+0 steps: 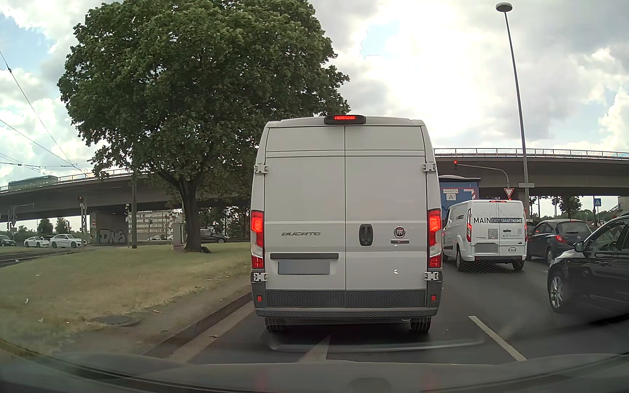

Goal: Follow the waypoints while adhering to traffic rules and regulations

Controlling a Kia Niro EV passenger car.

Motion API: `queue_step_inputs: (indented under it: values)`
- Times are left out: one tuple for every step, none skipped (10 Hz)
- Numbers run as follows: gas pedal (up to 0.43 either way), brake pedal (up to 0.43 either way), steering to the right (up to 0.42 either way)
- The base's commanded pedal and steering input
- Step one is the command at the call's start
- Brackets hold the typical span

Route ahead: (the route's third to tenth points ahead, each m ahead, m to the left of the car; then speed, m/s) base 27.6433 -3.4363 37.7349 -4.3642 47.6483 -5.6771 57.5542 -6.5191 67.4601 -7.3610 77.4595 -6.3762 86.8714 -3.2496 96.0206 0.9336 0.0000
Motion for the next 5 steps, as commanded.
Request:
queue_step_inputs:
  values:
    - [0.000, 0.323, 0.002]
    - [0.000, 0.311, 0.002]
    - [0.000, 0.317, 0.002]
    - [0.000, 0.323, 0.002]
    - [0.000, 0.317, 0.002]
